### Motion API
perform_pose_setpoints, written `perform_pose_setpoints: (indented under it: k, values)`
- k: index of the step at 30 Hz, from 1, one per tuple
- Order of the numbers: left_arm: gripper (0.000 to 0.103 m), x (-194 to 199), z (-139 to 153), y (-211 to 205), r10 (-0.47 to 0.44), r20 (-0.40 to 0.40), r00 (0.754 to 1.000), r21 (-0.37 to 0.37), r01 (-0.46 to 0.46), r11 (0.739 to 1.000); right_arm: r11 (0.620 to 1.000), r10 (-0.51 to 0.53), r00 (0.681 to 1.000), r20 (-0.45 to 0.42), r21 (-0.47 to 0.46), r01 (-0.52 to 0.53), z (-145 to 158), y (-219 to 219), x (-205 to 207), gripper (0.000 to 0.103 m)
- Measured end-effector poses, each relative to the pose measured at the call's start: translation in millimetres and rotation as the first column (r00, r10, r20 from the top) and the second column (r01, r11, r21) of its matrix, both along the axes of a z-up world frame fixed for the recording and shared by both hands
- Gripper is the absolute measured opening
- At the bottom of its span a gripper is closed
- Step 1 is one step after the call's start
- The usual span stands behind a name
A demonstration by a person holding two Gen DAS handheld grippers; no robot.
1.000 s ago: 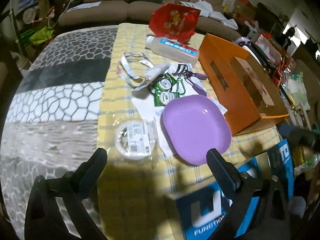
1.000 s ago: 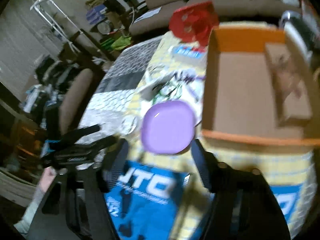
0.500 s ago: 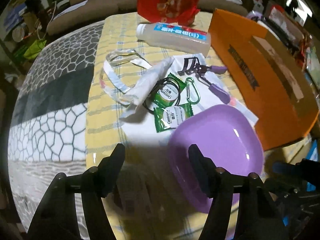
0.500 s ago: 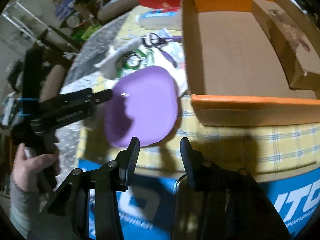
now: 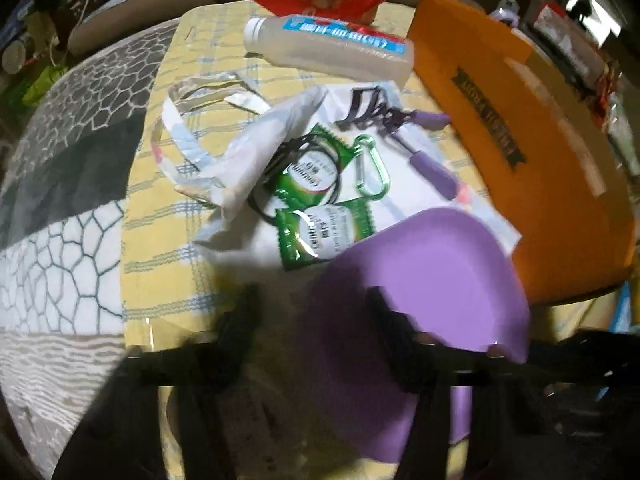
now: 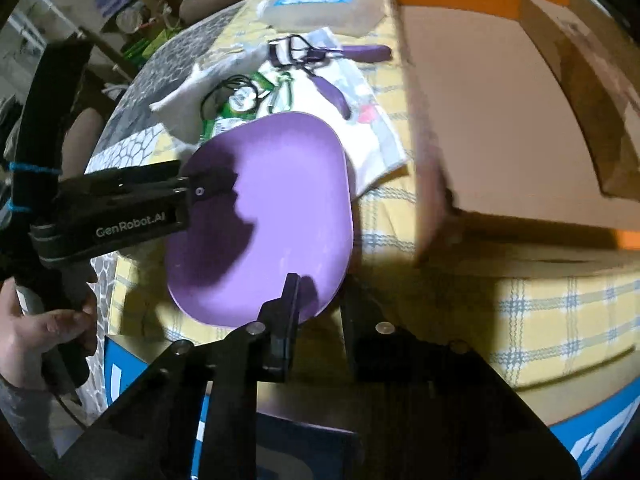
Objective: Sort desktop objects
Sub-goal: 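Lift the purple bowl with the right gripper and lower it into the tray box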
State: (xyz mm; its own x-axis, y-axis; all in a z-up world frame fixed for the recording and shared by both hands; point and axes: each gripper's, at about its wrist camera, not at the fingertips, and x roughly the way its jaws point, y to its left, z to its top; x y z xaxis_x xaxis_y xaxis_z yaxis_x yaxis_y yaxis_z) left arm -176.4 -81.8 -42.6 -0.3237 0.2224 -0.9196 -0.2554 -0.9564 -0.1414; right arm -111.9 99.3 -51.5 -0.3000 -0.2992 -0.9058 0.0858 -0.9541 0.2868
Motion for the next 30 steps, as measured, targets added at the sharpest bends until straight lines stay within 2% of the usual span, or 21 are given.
perform_pose_setpoints:
  k: [1, 4, 8, 14, 20, 22, 26, 30]
  values:
    - [0.037, 1, 5, -1, 0.007, 0.004, 1.000, 0.035, -0.007, 0.999, 1.000, 0.009, 1.000, -0.009, -0.004, -0.009, 4, -3, 1, 0.016]
    - [0.036, 7, 21, -4, 0.004, -0.021, 1.000, 0.061, -0.003, 0.998, 0.999, 0.029, 0.998, -0.051, 0.025, -0.028, 20, -9, 7, 0.016]
    - [0.035, 15, 50, -22, 0.050, -0.030, 0.998, 0.166, -0.045, 0.985, 0.999, 0.028, 0.997, -0.071, -0.044, -0.031, 39, -3, 13, 0.016]
    - [0.035, 21, 121, 5, -0.008, -0.143, 0.990, 0.129, 0.026, 0.991, 0.992, 0.021, 0.991, -0.131, -0.124, -0.037, 90, 20, 19, 0.016]
    - [0.036, -6, 173, 62, -0.077, -0.203, 0.976, 0.102, 0.100, 0.990, 0.971, -0.045, 0.989, -0.140, -0.238, 0.011, 132, 85, 8, 0.016]
    - [0.036, -16, 183, 86, -0.097, -0.212, 0.973, 0.097, 0.119, 0.988, 0.969, -0.068, 0.987, -0.147, -0.245, 0.030, 144, 108, 0, 0.016]
    - [0.036, -43, 190, 138, -0.145, -0.211, 0.967, 0.061, 0.161, 0.985, 0.977, -0.106, 0.982, -0.159, -0.202, 0.073, 162, 155, -20, 0.016]
    - [0.040, -78, 171, 182, -0.179, -0.172, 0.969, 0.000, 0.182, 0.983, 0.978, -0.138, 0.983, -0.118, -0.176, 0.116, 148, 186, -50, 0.016]
